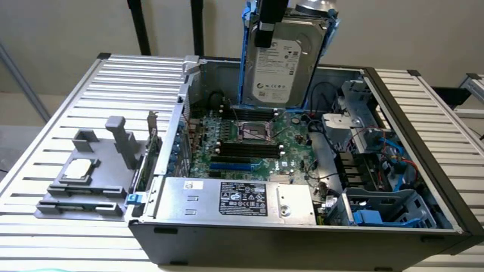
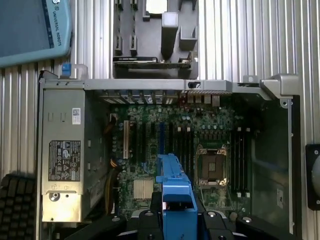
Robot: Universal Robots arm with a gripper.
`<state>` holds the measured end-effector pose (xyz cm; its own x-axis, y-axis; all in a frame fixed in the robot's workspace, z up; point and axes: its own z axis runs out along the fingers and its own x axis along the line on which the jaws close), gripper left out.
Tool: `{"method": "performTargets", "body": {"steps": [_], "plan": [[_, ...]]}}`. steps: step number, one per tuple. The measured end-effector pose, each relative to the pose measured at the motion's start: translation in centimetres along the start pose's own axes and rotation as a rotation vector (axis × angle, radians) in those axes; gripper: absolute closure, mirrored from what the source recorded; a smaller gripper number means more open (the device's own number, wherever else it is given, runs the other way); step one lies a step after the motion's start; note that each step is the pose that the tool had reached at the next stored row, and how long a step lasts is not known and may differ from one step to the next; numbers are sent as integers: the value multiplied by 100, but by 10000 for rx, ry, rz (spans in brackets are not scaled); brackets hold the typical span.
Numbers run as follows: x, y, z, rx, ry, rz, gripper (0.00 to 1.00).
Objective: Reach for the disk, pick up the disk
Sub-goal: 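Pick up the disk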
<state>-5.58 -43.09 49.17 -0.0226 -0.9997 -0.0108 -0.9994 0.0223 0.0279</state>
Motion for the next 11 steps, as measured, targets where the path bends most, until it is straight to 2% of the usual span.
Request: {"method": "performTargets", "body": {"steps": [5,11], "plan": [[93,-214,-51,0,0,0,67],[186,-471,-187,-2,-1,0,67]]}}
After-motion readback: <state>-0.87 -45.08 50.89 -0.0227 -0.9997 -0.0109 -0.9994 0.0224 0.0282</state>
